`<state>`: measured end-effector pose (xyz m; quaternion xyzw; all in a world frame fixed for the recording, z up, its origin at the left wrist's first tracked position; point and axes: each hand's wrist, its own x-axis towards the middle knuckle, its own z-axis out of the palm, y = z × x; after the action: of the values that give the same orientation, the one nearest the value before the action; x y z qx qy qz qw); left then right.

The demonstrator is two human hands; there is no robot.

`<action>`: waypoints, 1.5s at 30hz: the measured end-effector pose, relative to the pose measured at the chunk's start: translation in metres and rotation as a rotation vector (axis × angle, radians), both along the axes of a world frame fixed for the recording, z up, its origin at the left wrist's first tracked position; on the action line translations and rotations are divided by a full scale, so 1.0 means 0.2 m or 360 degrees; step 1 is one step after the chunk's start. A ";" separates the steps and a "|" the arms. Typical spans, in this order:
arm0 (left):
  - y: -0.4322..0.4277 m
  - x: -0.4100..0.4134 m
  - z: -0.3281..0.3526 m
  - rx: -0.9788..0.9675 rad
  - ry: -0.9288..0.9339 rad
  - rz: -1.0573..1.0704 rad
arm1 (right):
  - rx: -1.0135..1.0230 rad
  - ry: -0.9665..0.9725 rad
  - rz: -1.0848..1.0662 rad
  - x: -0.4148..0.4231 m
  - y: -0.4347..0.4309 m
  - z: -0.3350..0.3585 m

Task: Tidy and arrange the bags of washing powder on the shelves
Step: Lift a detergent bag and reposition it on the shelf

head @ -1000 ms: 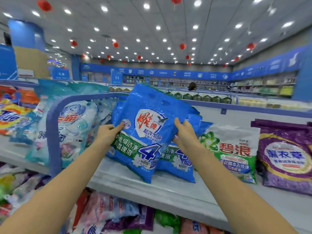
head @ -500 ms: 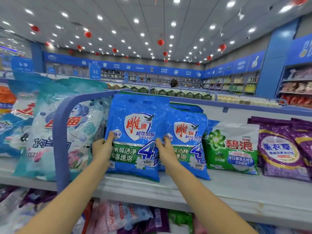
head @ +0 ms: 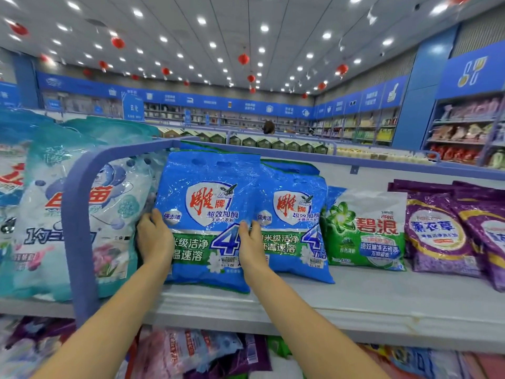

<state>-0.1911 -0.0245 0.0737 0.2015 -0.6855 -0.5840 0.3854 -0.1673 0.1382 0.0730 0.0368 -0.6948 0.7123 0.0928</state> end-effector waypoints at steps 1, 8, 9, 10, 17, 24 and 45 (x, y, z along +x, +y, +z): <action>0.00 0.00 0.00 0.0003 -0.0010 0.0004 | 0.0008 -0.0010 0.0007 -0.01 -0.01 0.00; 0.00 0.06 0.01 -0.0172 -0.0099 -0.0078 | 0.0004 -0.0029 0.0024 -0.01 -0.01 0.00; 0.00 0.08 0.02 -0.0248 -0.0081 -0.0084 | 0.0040 0.0004 0.0013 0.00 0.00 0.01; 0.00 0.10 0.03 -0.0321 -0.0039 -0.0097 | 0.0071 0.0062 0.0004 0.00 0.01 0.02; 0.16 0.30 0.12 -0.0881 0.0402 -0.0205 | 0.0214 0.0600 -0.0137 0.23 0.27 0.20; 0.59 0.48 0.12 -0.0620 0.0632 -0.0814 | 0.0140 0.0784 -0.0520 0.76 0.92 0.16; 2.69 1.63 -0.72 -0.0315 -0.0010 -0.2369 | 0.0034 0.0081 -0.2201 3.13 2.75 -0.66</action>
<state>0.1340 0.5127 -0.0712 -0.3494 -0.6910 -0.6253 -0.0970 0.4592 0.6879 -0.0593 -0.3970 -0.5633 0.4814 0.5417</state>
